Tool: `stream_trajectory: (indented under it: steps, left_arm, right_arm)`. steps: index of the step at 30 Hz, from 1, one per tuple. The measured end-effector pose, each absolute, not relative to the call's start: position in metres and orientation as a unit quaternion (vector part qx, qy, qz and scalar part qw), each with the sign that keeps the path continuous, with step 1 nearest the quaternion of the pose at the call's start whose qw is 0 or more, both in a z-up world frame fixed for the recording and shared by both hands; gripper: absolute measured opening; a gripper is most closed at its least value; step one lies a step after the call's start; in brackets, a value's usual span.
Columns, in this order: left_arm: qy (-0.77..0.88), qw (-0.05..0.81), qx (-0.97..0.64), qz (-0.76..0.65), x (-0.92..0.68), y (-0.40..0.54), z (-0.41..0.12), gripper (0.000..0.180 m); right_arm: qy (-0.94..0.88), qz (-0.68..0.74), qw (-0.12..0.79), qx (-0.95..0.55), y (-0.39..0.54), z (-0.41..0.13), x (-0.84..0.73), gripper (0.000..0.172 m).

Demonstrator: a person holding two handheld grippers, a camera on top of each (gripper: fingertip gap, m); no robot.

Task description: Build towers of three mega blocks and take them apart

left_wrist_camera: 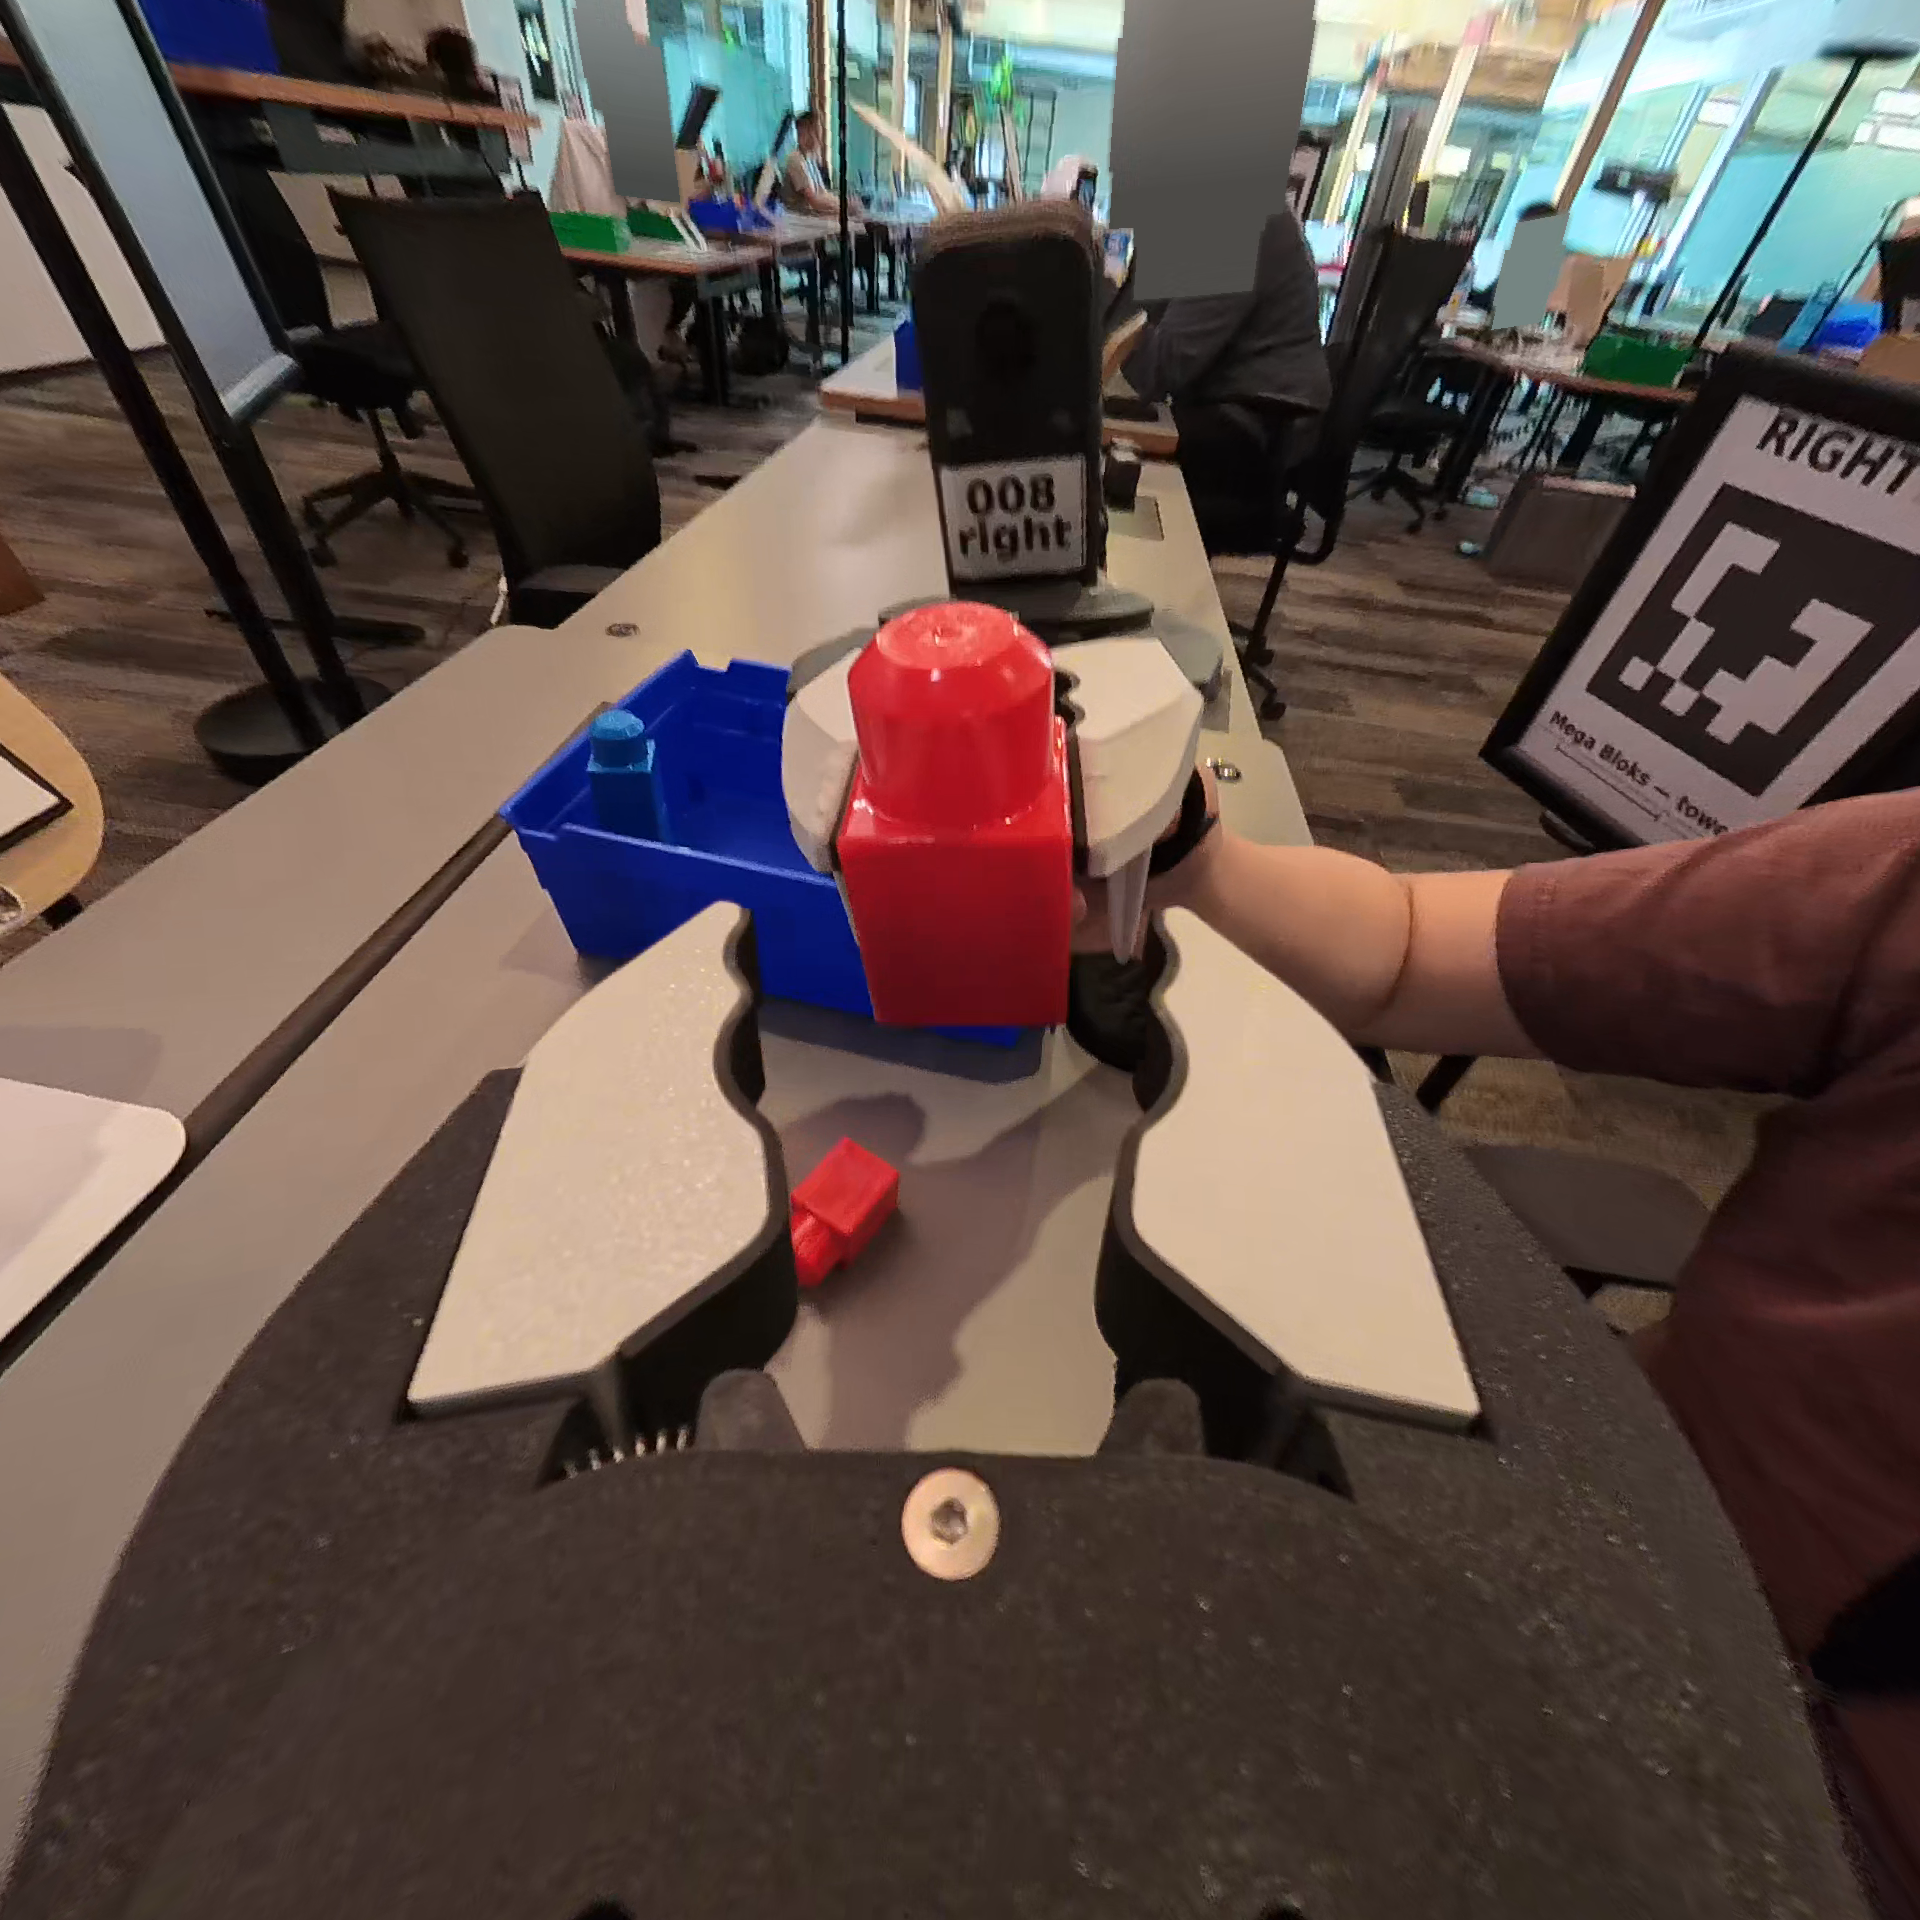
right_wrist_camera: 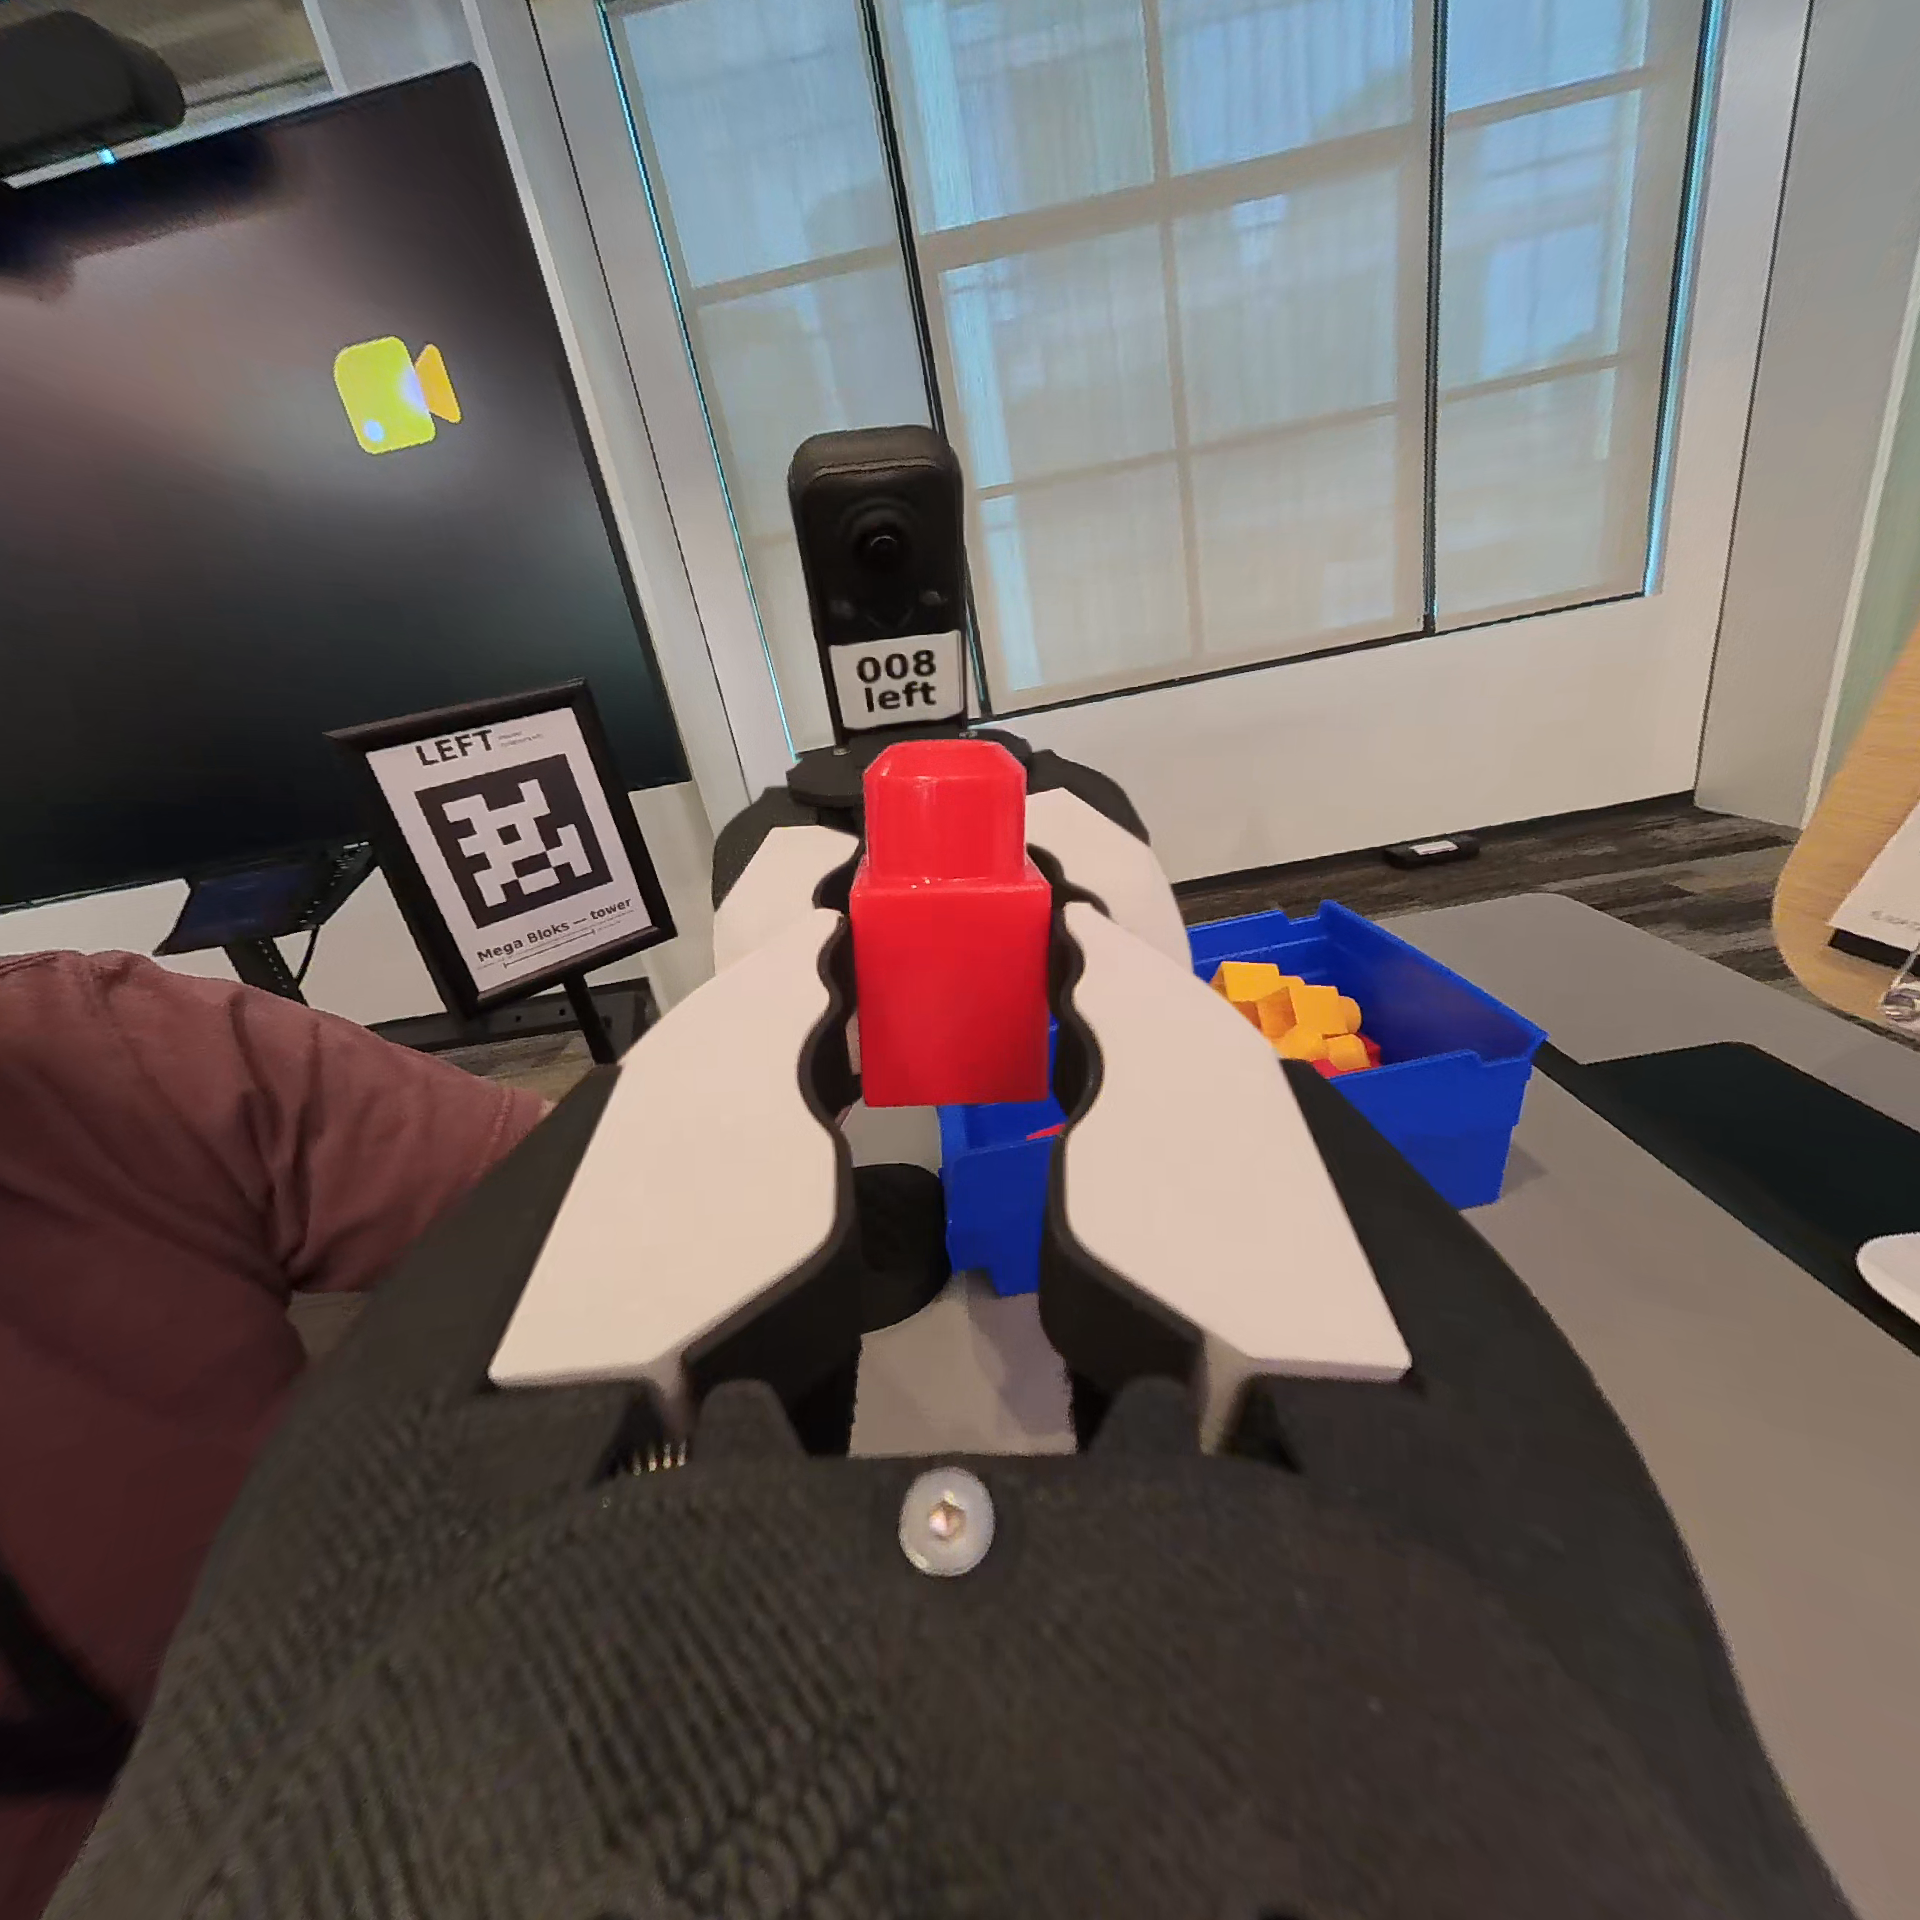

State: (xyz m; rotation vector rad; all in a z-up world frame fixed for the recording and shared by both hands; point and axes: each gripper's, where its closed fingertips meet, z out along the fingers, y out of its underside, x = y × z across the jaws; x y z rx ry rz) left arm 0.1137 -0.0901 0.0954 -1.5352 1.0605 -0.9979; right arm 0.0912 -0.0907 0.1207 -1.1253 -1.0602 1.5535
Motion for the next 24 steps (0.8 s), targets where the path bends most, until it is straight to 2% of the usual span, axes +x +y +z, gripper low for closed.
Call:
stream_trajectory:
  steps: [7,14,15,17,24]
  left_arm:
    - [0.436,0.497,-0.618,-0.425,0.116,-0.092,0.098,0.036]
    - [0.467,0.462,-0.644,-0.392,0.120,-0.094,0.079,0.036]
    - [0.471,0.458,-0.647,-0.386,0.121,-0.094,0.076,0.036]
    - [0.473,0.456,-0.646,-0.388,0.122,-0.095,0.075,0.036]
    - [0.454,0.461,-0.629,-0.431,0.123,-0.098,0.086,0.042]
  right_arm:
    - [-0.435,0.628,0.461,-0.451,-0.093,0.121,0.090,0.036]
    - [-0.444,0.592,0.477,-0.474,-0.089,0.127,0.099,0.046]
    - [-0.459,0.584,0.470,-0.477,-0.091,0.124,0.098,0.045]
    - [-0.480,0.564,0.467,-0.483,-0.094,0.120,0.098,0.028]
    - [-0.464,0.580,0.462,-0.485,-0.094,0.124,0.099,0.028]
